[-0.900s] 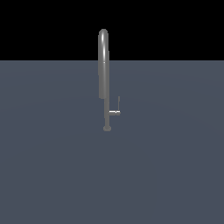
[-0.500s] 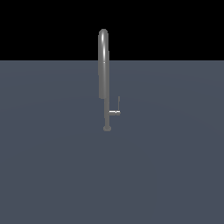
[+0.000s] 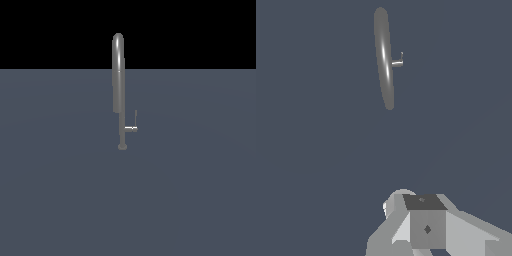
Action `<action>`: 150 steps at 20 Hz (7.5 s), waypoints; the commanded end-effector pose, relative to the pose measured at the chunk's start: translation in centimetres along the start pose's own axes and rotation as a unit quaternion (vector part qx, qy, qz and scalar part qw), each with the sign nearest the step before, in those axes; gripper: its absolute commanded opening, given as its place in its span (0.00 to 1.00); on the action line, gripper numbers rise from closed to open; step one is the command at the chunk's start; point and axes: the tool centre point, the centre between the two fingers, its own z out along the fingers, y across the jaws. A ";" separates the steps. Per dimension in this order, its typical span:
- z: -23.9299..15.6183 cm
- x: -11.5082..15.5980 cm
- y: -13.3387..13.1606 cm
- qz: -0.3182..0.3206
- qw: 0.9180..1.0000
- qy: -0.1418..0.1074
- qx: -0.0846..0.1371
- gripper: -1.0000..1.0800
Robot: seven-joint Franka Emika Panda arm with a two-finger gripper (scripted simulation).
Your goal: Turn on the faucet by rotating a designated handle.
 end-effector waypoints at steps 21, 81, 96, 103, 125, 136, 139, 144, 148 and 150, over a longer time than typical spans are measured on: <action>4.6 12.7 0.4 0.163 0.959 -0.164 0.162 0.00; 29.6 27.7 3.0 0.471 0.563 -0.479 0.481 0.00; 29.9 24.1 3.3 0.471 0.562 -0.479 0.482 0.00; 30.5 23.0 3.4 0.470 0.564 -0.476 0.484 0.00; 37.1 20.4 4.1 0.468 0.564 -0.477 0.484 0.00; 39.1 21.8 4.2 0.466 0.566 -0.477 0.486 0.00; 40.3 22.1 4.2 0.469 0.563 -0.478 0.484 0.00; 38.4 23.2 4.0 0.453 0.573 -0.473 0.492 0.00; 39.6 23.9 4.1 0.459 0.569 -0.475 0.489 0.00; 40.3 24.2 4.1 0.461 0.568 -0.476 0.488 0.00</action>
